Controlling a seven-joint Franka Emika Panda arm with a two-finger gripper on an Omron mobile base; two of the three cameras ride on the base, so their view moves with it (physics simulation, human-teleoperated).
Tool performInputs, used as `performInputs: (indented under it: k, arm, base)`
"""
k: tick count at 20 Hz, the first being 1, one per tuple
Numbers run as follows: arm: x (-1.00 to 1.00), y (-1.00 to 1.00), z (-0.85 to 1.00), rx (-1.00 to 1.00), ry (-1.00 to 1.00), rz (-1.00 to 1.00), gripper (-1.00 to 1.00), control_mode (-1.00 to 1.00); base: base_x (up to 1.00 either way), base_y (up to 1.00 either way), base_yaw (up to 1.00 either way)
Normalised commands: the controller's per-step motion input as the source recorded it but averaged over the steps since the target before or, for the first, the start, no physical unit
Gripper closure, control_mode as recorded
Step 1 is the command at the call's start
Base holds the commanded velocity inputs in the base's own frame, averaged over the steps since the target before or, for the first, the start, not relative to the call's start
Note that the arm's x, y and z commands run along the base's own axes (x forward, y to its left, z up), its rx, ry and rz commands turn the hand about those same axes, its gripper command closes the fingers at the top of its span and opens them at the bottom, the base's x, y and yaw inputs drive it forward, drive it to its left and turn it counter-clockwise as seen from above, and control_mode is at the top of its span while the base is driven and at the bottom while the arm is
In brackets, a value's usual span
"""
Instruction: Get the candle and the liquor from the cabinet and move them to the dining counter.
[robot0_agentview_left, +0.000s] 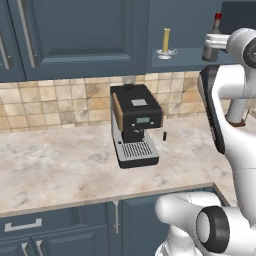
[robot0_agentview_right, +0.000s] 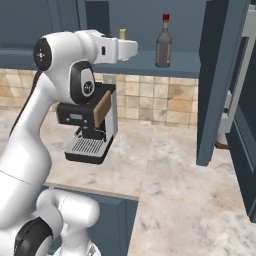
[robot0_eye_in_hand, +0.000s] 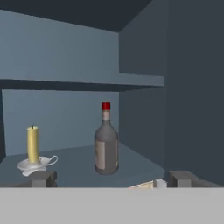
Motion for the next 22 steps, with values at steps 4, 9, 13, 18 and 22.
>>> performInputs:
  k: [4,9,13,18,22]
  arm:
    - [0.18,-0.19,0.09,0.07,0.0,0.08,-1.0,-1.0]
    - [0.15,-0.05,0.01,0.02,0.0,0.07,-1.0,-1.0]
    - [0.22,0.0,0.0,0.0,0.02,0.03,-1.0,-1.0]
    - [0.21,0.0,0.0,0.0,0.01,0.05,-1.0,-1.0]
    - [0.19,0.0,0.0,0.0,0.01,0.06,-1.0,-1.0]
  base:
    - [0.0,0.0,0.0]
    - [0.0,0.0,0.0]
    - [0.0,0.0,0.0]
    - [0.0,0.0,0.0]
    - [0.0,0.0,0.0]
